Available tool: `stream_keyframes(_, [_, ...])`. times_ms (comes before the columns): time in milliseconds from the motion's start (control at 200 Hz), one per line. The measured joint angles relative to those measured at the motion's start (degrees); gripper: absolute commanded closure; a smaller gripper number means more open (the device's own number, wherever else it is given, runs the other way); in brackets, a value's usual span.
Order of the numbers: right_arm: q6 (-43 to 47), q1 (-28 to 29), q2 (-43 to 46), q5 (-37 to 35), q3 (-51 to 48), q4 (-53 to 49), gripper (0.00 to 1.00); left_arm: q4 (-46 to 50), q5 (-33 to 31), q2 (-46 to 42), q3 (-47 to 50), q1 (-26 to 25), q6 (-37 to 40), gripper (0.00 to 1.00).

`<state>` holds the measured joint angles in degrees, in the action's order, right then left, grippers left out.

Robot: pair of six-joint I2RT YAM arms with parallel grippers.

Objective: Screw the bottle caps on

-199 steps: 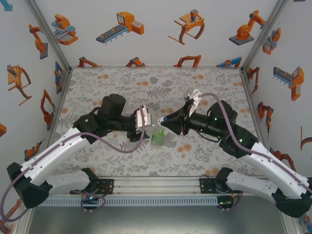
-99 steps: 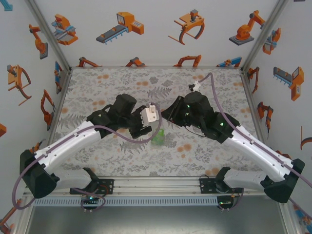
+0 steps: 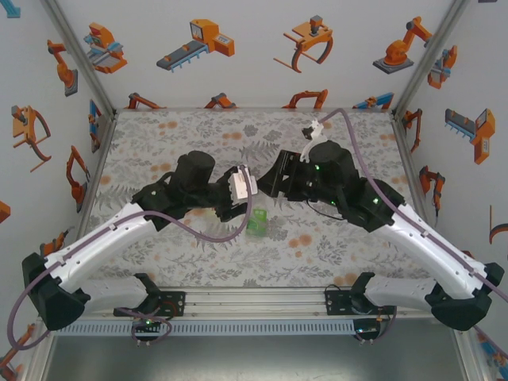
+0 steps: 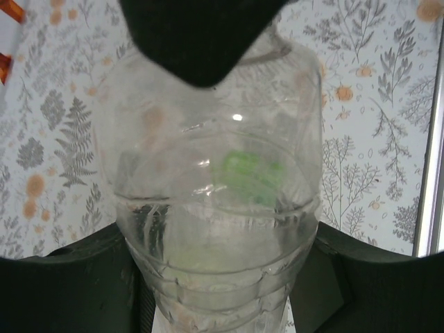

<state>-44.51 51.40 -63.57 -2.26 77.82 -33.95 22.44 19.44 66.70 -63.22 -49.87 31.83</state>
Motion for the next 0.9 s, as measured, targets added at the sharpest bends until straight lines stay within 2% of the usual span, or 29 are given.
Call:
stream_keyframes(220, [21.0,0.1,7.0,6.1,-0.2,2.3,0.38,1.0,3.3,-1.0,0.0,0.0,0.8,1.0])
stream_keyframes(421, [43.2,0.1,10.5,19.3,-0.2,2.2,0.39,4.6,8.7,-2.4,0.0,0.0,2.4,1.0])
stream_keyframes(566, [58.6,0.1,8.8,29.3,0.9,-3.2,0.41,7.6,12.6,-3.7,0.0,0.0,3.4,1.0])
stream_keyframes(701, [67.0,0.1,5.2,33.7,2.8,-7.3,0.43,10.6,15.5,-3.8,-0.4,0.0,4.1,1.0])
stream_keyframes(901, [71.6,0.2,2.8,37.2,3.6,-8.3,0.46,13.3,18.0,-3.7,-0.8,0.0,4.7,1.0])
